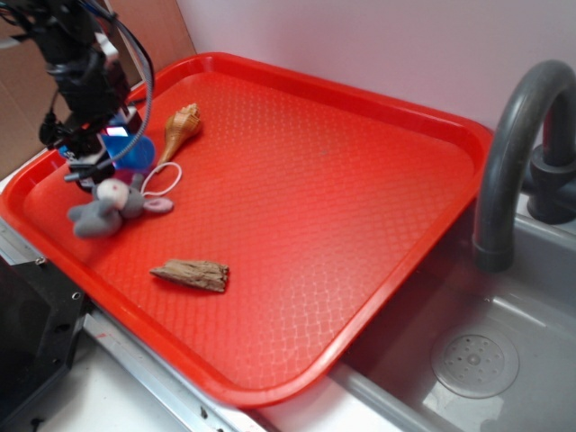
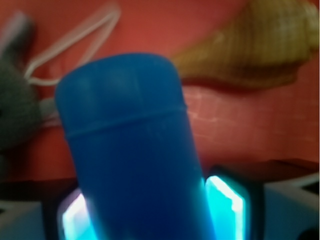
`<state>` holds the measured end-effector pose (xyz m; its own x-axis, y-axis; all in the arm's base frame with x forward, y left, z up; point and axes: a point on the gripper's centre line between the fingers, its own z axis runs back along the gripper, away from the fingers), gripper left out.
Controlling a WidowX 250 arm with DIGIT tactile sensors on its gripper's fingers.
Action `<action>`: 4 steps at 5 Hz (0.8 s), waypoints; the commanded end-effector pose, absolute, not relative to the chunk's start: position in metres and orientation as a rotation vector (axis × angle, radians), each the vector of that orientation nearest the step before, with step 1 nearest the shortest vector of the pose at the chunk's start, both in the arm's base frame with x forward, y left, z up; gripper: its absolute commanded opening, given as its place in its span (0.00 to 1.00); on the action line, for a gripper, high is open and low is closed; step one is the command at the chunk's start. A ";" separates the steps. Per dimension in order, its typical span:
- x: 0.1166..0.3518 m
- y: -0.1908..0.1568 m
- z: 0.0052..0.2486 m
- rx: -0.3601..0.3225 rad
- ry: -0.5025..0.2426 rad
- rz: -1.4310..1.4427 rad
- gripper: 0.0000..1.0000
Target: Grab the blue bottle.
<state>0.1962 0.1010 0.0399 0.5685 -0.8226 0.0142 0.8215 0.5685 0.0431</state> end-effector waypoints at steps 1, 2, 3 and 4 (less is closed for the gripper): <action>0.195 0.077 0.144 0.303 -0.095 -0.493 0.00; 0.202 0.054 0.197 0.151 -0.094 -0.235 0.00; 0.215 0.027 0.241 -0.039 0.006 0.027 0.00; 0.209 0.008 0.250 -0.024 -0.030 0.202 0.00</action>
<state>0.1936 0.0025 0.2343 0.9808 0.1923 -0.0331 -0.1930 0.9809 -0.0223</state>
